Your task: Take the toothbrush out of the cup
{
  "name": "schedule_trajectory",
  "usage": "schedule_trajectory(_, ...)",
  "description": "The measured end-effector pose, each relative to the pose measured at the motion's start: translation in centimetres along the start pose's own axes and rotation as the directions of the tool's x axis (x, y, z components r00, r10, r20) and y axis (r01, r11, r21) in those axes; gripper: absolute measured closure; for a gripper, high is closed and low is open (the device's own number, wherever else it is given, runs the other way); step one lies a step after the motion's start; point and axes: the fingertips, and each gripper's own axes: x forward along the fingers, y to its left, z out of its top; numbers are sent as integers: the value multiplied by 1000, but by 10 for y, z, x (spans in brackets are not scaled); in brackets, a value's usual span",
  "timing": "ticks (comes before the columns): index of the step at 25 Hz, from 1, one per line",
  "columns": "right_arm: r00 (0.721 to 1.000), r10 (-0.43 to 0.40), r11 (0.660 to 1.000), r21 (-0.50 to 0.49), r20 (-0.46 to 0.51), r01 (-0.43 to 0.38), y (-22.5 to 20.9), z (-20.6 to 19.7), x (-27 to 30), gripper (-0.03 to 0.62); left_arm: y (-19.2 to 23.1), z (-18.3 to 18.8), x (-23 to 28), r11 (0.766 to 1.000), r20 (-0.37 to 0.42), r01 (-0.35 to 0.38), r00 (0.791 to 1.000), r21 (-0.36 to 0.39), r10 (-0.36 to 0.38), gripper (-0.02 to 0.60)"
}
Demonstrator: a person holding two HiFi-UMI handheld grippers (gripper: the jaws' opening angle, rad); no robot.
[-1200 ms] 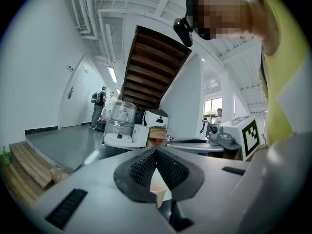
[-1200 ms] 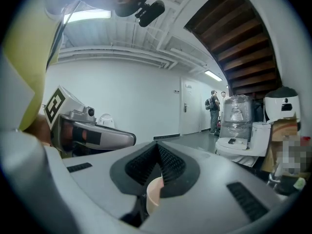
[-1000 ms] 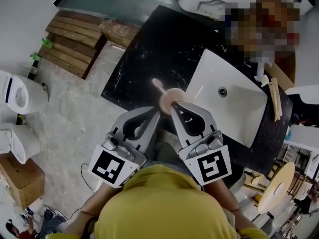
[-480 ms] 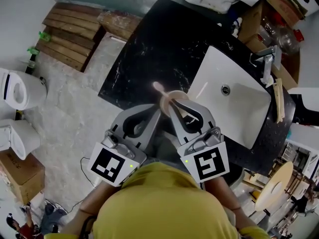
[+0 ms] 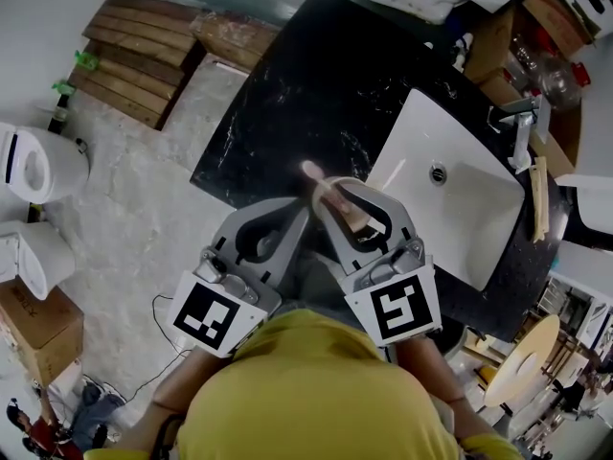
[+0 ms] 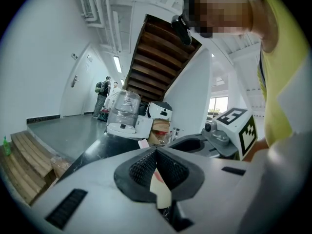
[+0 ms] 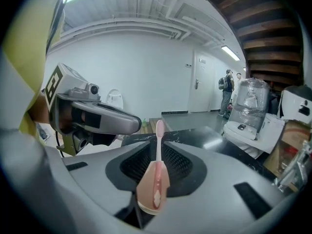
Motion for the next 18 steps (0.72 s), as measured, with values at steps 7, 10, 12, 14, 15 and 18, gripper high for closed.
schedule_trajectory(7,994,18,999,-28,-110,-22,0,-10,14,500,13,1,0,1000,0,-18,1000,-13,18,571)
schedule_trajectory(10,989,5,998,-58,-145,-14,-2,-12,19,500,18,2,-1,1000,1,-24,1000,-15,24,571)
schedule_trajectory(12,986,11,998,-64,-165,-21,-2,-13,23,501,21,3,0,999,1,-28,1000,-18,28,571)
schedule_trajectory(14,982,18,997,-70,-186,-32,-2,-15,27,502,25,2,-1,999,-1,-30,1000,-14,30,571)
schedule_trajectory(15,980,18,997,-74,-196,-33,-1,-17,29,501,26,2,-1,999,-2,-30,1000,-13,30,571)
schedule_trajectory(18,976,10,996,-83,-218,-29,-2,-21,30,507,28,4,0,999,4,-32,999,-29,32,571)
